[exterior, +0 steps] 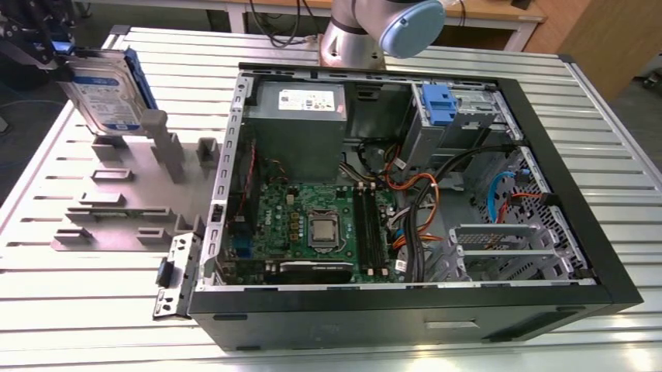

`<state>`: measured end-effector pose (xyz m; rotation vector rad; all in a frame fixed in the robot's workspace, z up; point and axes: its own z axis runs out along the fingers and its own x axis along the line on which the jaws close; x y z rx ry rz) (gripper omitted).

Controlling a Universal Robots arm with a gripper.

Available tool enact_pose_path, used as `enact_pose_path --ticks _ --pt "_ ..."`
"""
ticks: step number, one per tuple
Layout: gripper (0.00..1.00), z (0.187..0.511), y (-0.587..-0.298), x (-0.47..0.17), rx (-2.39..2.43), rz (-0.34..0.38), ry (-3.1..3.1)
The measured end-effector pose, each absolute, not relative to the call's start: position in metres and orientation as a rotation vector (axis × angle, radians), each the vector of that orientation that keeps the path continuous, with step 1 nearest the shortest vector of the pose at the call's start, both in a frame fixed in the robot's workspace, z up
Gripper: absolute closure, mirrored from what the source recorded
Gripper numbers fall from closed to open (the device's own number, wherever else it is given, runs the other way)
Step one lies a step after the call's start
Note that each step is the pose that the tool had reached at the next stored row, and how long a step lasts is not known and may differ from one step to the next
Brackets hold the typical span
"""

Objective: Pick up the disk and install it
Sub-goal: 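Pick up the disk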

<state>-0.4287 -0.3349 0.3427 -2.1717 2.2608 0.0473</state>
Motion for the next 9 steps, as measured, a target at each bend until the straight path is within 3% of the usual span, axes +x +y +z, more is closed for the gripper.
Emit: enact_pose_path --ticks 9 --pt "0.63 0.3471 -0.3349 -0.4287 -2.172 0.047 2.261"
